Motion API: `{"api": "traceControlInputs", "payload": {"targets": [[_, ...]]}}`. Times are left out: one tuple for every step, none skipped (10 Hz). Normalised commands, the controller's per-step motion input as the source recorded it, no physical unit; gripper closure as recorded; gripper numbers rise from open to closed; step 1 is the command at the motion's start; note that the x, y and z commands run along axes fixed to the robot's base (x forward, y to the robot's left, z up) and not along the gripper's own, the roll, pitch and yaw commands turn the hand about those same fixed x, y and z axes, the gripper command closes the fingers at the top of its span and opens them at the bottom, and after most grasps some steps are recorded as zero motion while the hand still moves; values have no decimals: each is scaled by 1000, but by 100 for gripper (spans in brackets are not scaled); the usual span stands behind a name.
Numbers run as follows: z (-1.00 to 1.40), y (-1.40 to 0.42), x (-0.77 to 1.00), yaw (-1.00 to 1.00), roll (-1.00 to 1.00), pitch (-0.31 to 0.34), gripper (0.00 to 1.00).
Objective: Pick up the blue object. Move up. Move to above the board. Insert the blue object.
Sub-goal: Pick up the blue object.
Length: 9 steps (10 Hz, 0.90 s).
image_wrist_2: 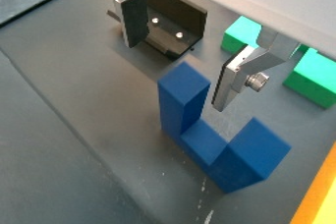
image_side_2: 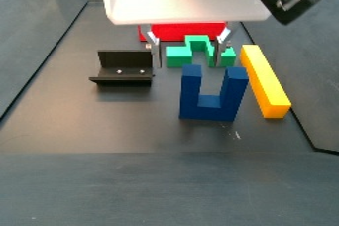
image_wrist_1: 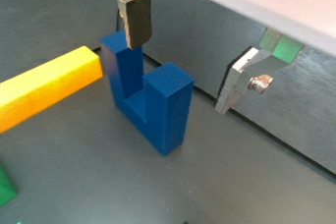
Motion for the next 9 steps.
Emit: {"api": "traceControlInputs", "payload": {"targets": [[-177, 9, 169, 0, -77, -29, 0], [-146, 0, 157, 0, -81, -57, 0], [-163, 0, 126, 0, -87, -74, 0], [-237, 0, 34, -14, -49, -67, 0], [-231, 0, 111, 0, -50, -66, 0], [-266, 0, 91, 0, -54, -80, 0], [-297, 0, 11, -40, -57, -96, 0], [-329, 0, 0, -89, -59, -100, 0], [-289, 49, 0, -163, -110, -114, 0]]}}
